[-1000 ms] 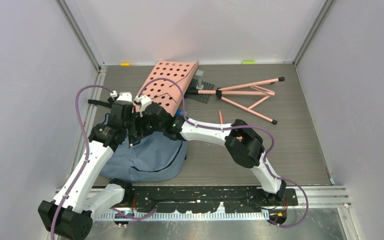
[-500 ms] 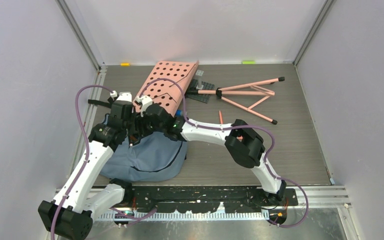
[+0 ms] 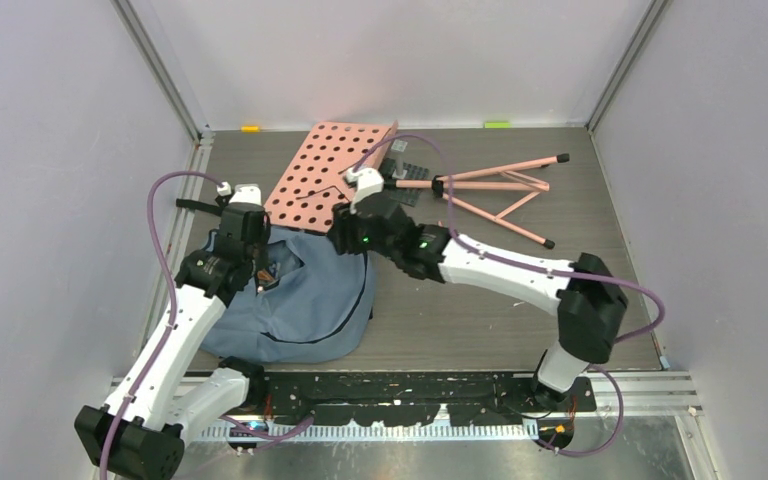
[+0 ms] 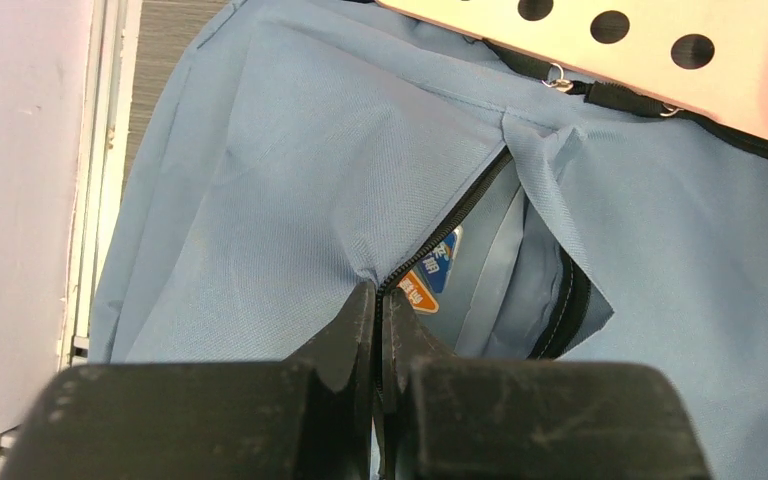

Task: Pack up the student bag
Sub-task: Place the personal item in the student bag, then pick up the stationery from the center of the board.

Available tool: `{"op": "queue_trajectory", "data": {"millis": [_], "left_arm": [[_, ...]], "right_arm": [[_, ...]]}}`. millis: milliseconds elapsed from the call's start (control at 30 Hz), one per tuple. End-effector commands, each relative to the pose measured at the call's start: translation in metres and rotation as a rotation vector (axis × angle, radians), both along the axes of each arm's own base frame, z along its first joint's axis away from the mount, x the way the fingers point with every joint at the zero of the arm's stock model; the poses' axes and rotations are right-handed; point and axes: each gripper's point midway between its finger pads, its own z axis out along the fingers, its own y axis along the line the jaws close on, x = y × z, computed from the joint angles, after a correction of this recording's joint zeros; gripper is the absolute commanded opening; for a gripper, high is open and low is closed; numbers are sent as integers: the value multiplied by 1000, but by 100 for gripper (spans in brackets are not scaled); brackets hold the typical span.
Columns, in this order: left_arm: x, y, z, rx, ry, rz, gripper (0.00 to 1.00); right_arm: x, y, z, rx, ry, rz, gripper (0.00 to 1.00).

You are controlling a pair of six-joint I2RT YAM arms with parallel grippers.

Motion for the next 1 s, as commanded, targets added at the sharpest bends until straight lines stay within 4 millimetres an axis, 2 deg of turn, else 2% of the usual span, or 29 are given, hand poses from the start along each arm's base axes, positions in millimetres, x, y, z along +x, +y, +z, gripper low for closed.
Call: {"op": "queue_trajectory", "data": {"millis": [0,33,133,167,200,233,267,300,333,533,667,700,733,767,800,967], "left_arm": [[16,9,26,20,-132,53,0],[16,9,25,22,-129,54,0],[17,10,21,35,-112,56,0],[17,10,21,37,-109,57,0],[17,10,20,39,-105,58,0],[17,10,19,41,-102,57,0],[18,10,19,41,-102,57,0],[18,10,19,40,-103,56,0],[18,10,19,38,-104,54,0],[18,7,20,27,-108,42,0],[17,5,20,17,-112,35,0],[18,5,21,16,-114,33,0],[17,5,21,14,-115,32,0],[17,4,21,12,-116,31,0],[17,4,22,9,-117,29,0],[18,2,22,4,-117,22,0]], "right_arm": [[33,-71,-25,-94,30,-141,52],[37,-85,-32,-110,38,-137,52],[45,-104,-40,-138,26,-91,55],[49,-114,-50,-145,42,-81,56],[59,-122,-50,-142,25,-83,57],[55,-123,-59,-138,43,-44,58],[65,-131,-64,-132,31,-47,59],[65,-130,-65,-115,34,-16,59],[74,-134,-70,-116,22,-12,59],[91,-120,-92,-130,-15,129,61],[103,-105,-97,-139,-53,192,65],[105,-104,-108,-160,-42,207,66],[110,-98,-102,-152,-57,219,66],[112,-96,-110,-164,-52,228,66],[116,-93,-106,-158,-65,235,67],[129,-81,-115,-162,-82,261,68]]}}
